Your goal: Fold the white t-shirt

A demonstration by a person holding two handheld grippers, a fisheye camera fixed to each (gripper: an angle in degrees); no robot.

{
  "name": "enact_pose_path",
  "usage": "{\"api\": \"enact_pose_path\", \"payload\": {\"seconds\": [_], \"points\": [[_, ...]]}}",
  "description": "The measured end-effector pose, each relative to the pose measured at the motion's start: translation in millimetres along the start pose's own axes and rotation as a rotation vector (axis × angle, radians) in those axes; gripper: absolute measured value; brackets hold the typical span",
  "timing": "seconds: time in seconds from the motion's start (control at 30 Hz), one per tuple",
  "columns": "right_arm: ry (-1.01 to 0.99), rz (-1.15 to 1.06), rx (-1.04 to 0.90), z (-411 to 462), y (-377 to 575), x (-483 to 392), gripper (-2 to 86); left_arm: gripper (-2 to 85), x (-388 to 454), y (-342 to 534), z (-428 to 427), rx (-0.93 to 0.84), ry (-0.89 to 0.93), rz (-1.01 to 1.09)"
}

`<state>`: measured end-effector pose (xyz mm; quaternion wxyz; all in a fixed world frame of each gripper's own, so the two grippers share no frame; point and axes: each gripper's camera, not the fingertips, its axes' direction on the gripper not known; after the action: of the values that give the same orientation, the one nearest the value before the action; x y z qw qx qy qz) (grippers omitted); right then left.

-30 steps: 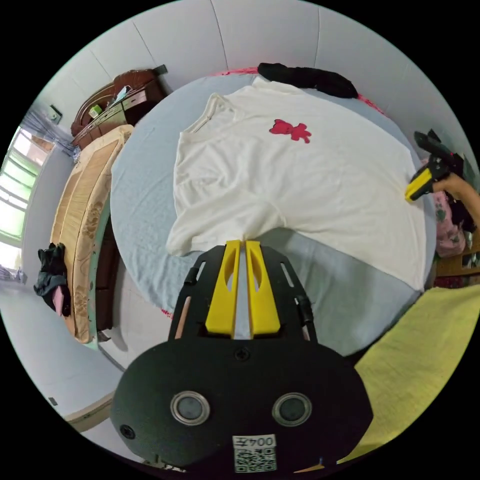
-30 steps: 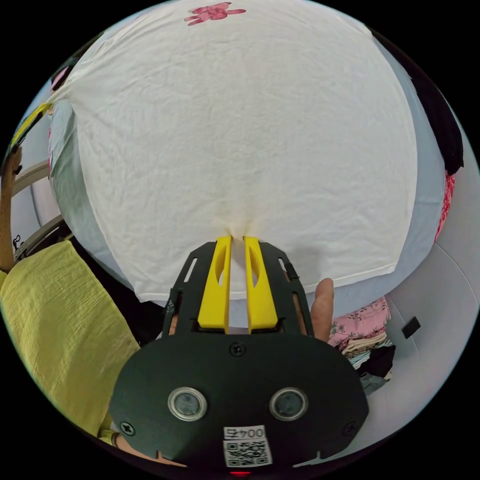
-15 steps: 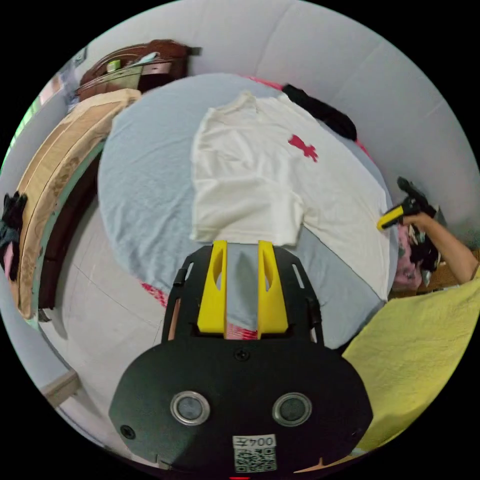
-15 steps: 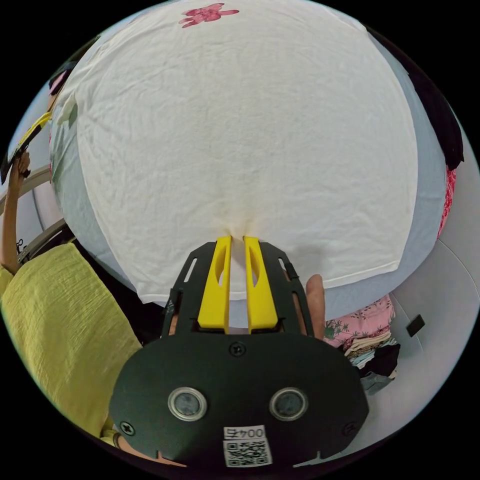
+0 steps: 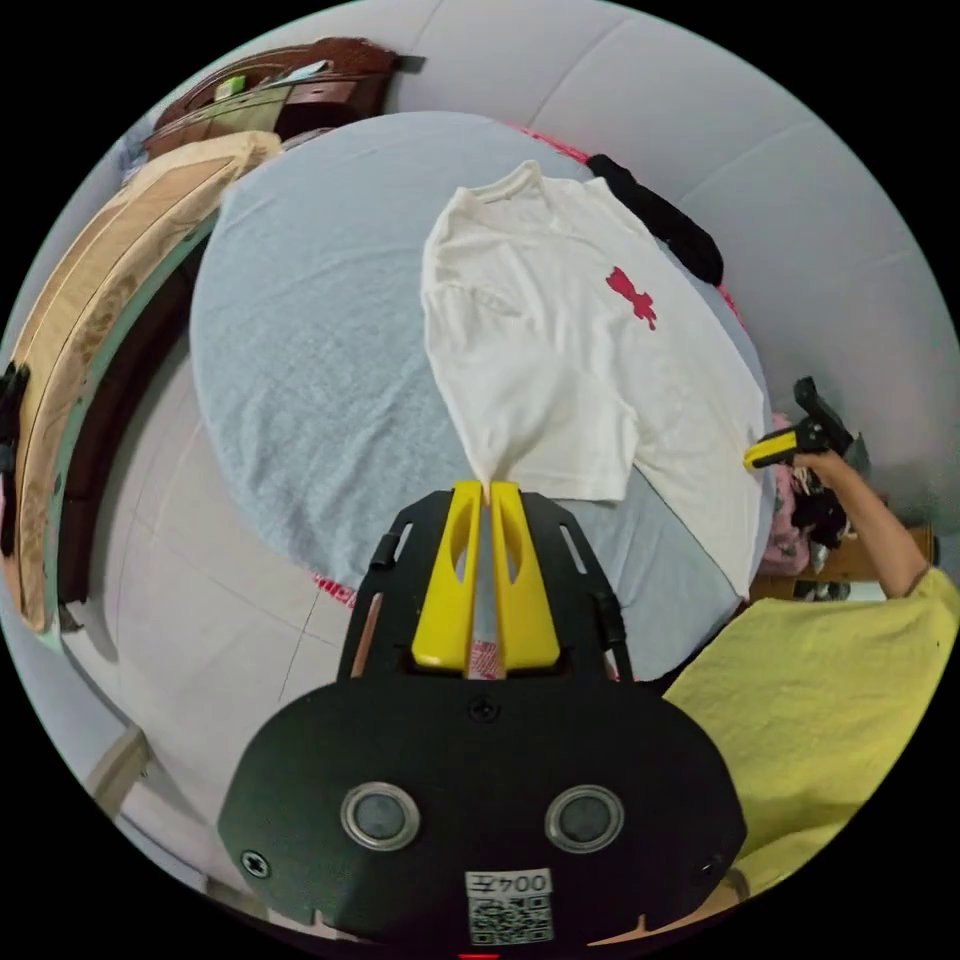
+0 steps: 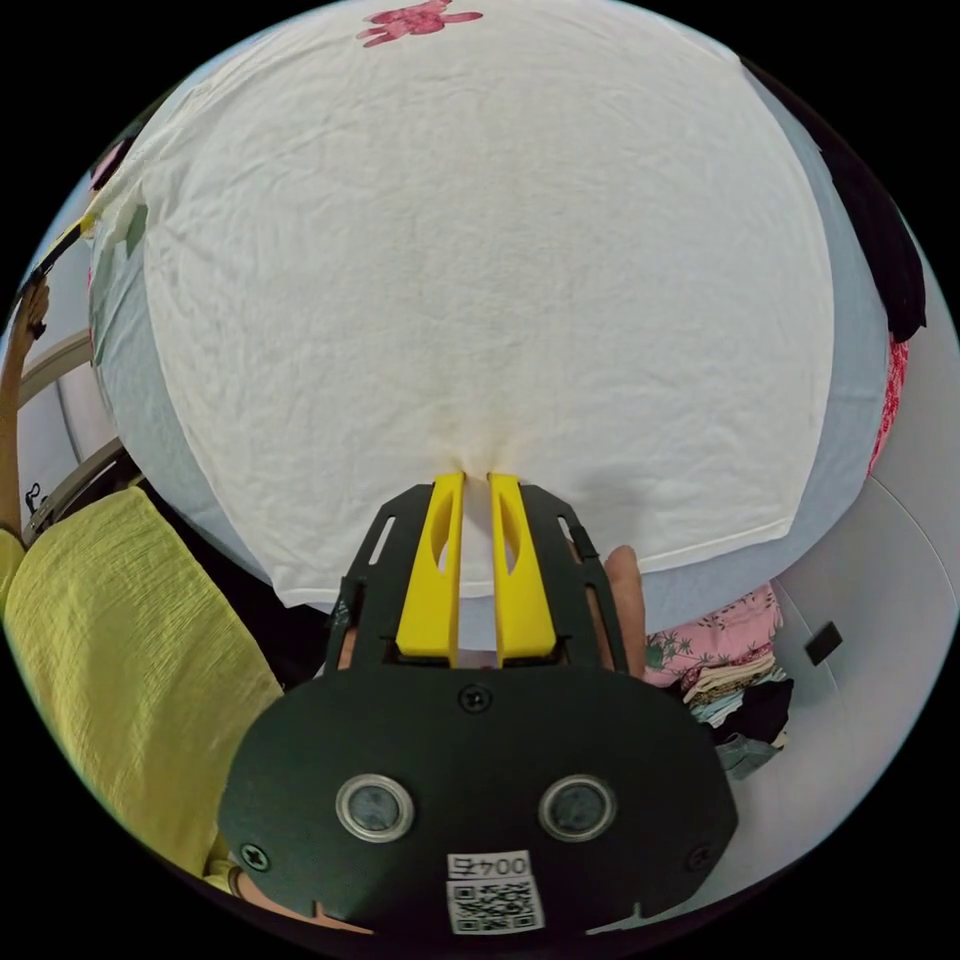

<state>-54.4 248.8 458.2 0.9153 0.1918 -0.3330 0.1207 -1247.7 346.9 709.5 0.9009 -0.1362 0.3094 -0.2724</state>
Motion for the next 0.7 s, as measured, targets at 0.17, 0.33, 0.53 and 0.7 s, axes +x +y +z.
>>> {"api": "enact_pose_path", "payload": {"seconds": [0.17,0.33,0.53,0.7], "points": [[-0.013,0.009,-0.003,-10.7,-3.8,-7.1,5.1,5.9,-22.8,12.1,32.5,-0.091,-0.102,-0.171],[0.01,-0.011,-0.014,-23.5,-10.3,-24.0,5.4,7.3,34.8,31.2,30.5,0.168,0.011,-0.066],[0.024,-0.017,-0.026,-42.1,-18.3,-44.9,5.7,5.0,142.2,7.0,109.4,0.086,-0.052,0.216],[0.035,-0.019,0.014,-62.1,-17.6,-64.2,5.9,3.3,148.2,13.1,149.2,-0.05,-0.051,0.189]]}}
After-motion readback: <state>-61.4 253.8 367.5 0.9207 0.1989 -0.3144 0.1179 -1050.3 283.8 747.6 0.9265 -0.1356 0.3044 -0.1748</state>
